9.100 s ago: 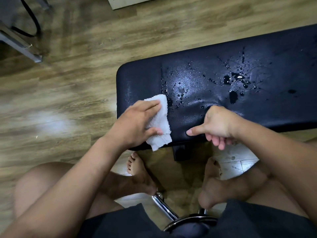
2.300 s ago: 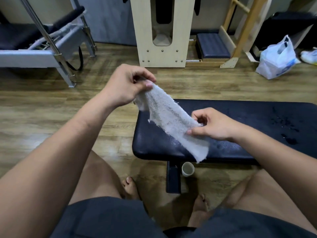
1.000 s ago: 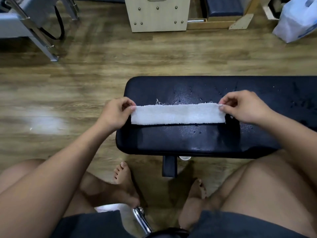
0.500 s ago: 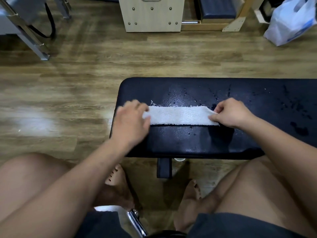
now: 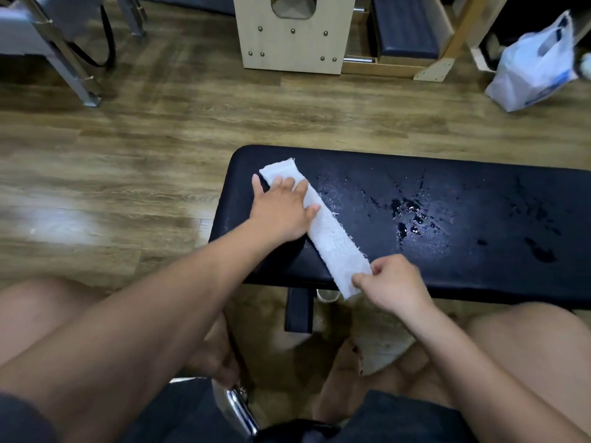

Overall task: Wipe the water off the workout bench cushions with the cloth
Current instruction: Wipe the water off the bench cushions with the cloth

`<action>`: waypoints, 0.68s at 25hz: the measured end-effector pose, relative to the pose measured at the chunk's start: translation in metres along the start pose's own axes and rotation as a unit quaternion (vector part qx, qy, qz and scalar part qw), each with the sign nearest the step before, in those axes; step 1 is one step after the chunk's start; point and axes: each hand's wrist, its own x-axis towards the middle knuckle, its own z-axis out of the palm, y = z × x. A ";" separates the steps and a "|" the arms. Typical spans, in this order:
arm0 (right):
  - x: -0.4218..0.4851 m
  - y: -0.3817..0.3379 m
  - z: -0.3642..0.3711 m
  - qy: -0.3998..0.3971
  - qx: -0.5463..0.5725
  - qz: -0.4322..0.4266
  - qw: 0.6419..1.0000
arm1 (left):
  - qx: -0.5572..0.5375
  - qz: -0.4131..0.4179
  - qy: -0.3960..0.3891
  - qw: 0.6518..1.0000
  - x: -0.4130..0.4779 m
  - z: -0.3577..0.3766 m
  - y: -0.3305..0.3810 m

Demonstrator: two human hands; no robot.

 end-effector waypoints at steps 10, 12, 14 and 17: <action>0.002 0.005 0.007 0.097 -0.100 -0.337 0.931 | -0.033 0.237 0.176 0.955 -0.083 0.009 -0.022; 0.012 0.014 0.011 0.042 -0.212 -0.459 0.861 | 0.009 0.305 0.144 0.941 -0.122 0.035 -0.012; 0.020 0.015 0.021 0.054 -0.280 -0.504 0.815 | 0.017 0.286 0.156 0.945 -0.122 0.049 -0.008; 0.026 0.010 0.021 0.073 -0.262 -0.520 0.810 | -0.007 0.266 0.222 0.938 -0.112 0.048 -0.004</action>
